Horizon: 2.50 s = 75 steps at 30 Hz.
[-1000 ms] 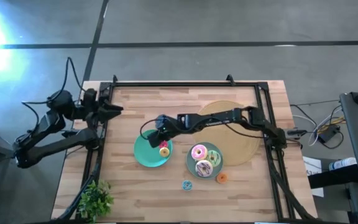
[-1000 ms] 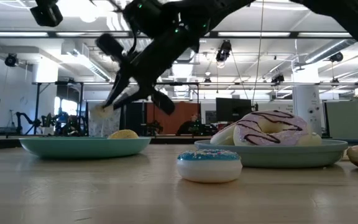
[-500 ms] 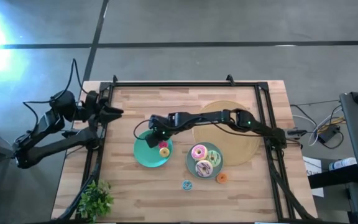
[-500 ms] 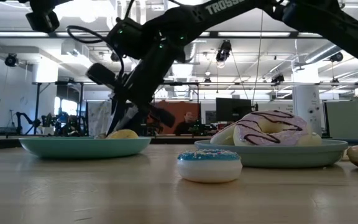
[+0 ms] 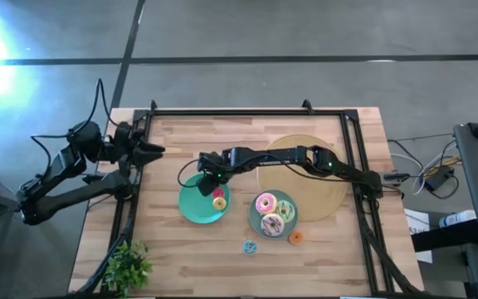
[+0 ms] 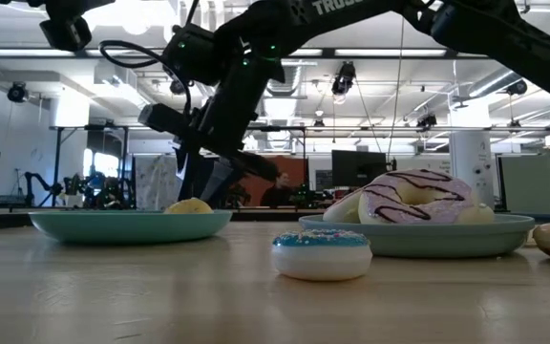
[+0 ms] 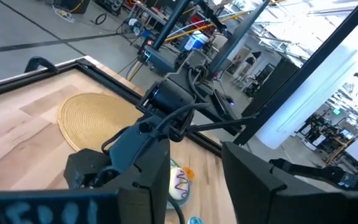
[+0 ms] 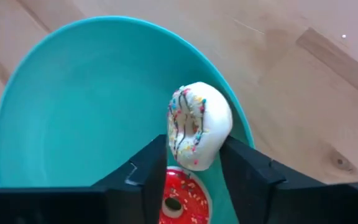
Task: Pick & Place donuts
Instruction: Put the small white donut on the green plate, then put the small blue donut on the green plate
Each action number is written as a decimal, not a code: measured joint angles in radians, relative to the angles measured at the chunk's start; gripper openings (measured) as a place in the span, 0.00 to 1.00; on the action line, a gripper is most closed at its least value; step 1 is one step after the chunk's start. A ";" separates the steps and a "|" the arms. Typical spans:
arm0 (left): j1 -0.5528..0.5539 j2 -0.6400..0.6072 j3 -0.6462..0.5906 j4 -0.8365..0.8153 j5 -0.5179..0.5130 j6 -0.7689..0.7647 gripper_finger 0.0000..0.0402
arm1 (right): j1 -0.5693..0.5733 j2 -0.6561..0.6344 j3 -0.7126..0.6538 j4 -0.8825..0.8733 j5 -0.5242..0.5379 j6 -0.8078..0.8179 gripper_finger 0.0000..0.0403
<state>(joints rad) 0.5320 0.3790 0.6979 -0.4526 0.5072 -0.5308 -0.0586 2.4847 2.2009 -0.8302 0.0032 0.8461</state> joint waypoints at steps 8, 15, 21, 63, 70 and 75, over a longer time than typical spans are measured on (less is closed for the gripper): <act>0.000 0.000 0.000 -0.012 0.000 0.008 0.30 | 0.002 -0.002 0.022 -0.105 0.000 -0.075 0.50; 0.000 0.000 -0.001 -0.015 0.000 0.012 0.30 | 0.008 -0.002 0.096 -0.206 0.001 -0.173 0.55; 0.000 0.000 -0.001 -0.015 0.000 0.010 0.30 | 0.047 -0.007 0.156 -0.287 0.005 -0.442 0.54; 0.000 -0.013 -0.076 -0.049 0.035 -0.021 0.30 | 0.544 -0.055 0.123 -0.443 0.345 -0.277 0.45; 0.000 -0.018 -0.076 -0.050 0.035 -0.039 0.30 | 0.540 -0.088 -0.030 -0.212 0.348 -0.401 0.45; 0.000 -0.018 -0.076 -0.049 0.034 -0.047 0.30 | 0.535 -0.184 -0.232 -0.017 0.355 -0.387 0.45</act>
<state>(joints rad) 0.5320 0.3611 0.6216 -0.5018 0.5415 -0.5774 0.4767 2.3007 1.9687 -0.8474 0.3583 0.4587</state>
